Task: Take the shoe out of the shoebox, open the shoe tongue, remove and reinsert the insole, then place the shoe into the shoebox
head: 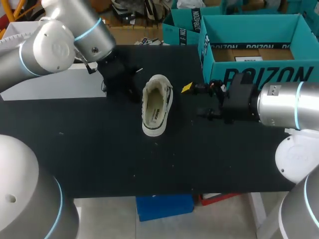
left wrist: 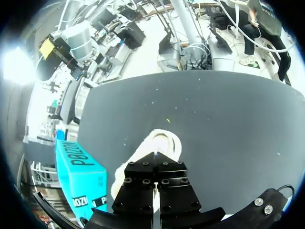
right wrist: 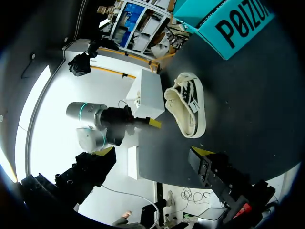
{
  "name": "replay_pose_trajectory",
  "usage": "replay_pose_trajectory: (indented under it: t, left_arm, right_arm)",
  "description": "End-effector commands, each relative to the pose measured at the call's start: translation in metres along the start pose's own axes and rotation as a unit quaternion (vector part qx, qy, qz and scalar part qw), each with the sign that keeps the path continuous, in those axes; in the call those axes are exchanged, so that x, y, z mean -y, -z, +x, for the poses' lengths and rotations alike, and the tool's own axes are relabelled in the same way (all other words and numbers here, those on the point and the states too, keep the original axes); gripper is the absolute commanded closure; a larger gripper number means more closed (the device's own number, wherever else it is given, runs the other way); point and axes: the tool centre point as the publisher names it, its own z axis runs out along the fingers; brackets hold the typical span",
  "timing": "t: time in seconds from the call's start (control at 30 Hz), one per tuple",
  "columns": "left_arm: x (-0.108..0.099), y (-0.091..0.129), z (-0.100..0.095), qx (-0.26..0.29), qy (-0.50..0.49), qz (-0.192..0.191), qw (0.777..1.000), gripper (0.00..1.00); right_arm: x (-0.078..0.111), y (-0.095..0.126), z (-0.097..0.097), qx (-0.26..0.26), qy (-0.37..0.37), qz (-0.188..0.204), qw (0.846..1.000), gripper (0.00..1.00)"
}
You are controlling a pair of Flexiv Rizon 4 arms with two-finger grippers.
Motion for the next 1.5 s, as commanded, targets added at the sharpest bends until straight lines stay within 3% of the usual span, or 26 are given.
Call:
replay_pose_trajectory:
  t: [0.03, 0.3, 0.57, 0.97, 1.23, 1.5]
  left_arm:
    - [0.0, 0.01, 0.01, 0.061, 0.022, -0.008, 0.998, 1.0]
    - [-0.028, 0.021, 0.007, 0.15, 0.115, -0.006, 0.982, 1.0]
    - [-0.077, 0.024, -0.011, 0.204, 0.177, -0.028, 0.963, 1.0]
    - [-0.117, 0.003, -0.049, 0.181, 0.168, -0.054, 0.967, 1.0]
    - [-0.119, -0.01, -0.061, 0.172, 0.161, -0.051, 0.97, 1.0]
    - [-0.102, -0.022, -0.052, 0.167, 0.158, -0.034, 0.973, 1.0]
  right_arm:
    - [0.0, -0.001, 0.0, -0.001, 0.0, 0.0, 1.0, 0.0]
    - [0.0, -0.001, 0.0, -0.001, 0.0, 0.0, 1.0, 0.0]
    - [0.0, -0.001, 0.0, -0.001, 0.0, 0.0, 1.0, 0.0]
    - [0.0, -0.001, 0.0, -0.001, 0.0, 0.0, 1.0, 0.0]
    - [0.0, -0.001, 0.0, -0.001, 0.0, 0.0, 1.0, 0.0]
    - [0.0, -0.001, 0.0, -0.001, 0.0, 0.0, 1.0, 0.0]
